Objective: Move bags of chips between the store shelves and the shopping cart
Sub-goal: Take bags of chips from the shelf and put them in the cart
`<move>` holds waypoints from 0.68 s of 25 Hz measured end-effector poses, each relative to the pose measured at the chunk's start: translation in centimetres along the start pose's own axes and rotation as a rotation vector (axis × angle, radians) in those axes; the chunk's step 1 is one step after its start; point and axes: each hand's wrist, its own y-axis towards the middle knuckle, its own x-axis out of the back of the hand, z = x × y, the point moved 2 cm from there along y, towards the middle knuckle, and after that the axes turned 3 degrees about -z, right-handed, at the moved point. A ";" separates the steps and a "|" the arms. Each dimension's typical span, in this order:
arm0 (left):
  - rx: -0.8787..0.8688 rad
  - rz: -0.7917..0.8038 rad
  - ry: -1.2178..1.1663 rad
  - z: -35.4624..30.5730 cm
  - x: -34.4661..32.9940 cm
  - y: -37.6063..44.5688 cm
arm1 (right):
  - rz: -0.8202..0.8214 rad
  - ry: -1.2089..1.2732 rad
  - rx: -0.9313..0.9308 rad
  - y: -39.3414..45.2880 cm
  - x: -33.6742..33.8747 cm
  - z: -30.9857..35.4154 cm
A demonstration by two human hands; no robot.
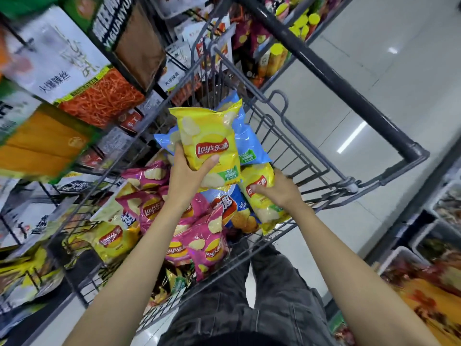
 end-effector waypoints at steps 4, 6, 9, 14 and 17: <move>-0.031 -0.013 -0.028 -1.8 0.4 -0.3 | -0.051 0.030 0.080 -2.1 2.9 0.7; -0.075 -0.010 -0.014 -3.5 0.2 -0.9 | -0.057 0.068 0.112 -3.6 4.8 0.8; -0.132 -0.029 -0.028 -6.1 -0.8 -2.7 | -0.080 0.108 0.196 -6.2 7.9 0.5; -0.192 -0.100 -0.089 -10.7 -4.1 -6.7 | -0.142 0.210 0.336 -11.3 13.8 -2.9; -0.239 -0.099 -0.084 -13.6 -8.6 -9.6 | -0.237 0.321 0.373 -14.1 19.4 -7.7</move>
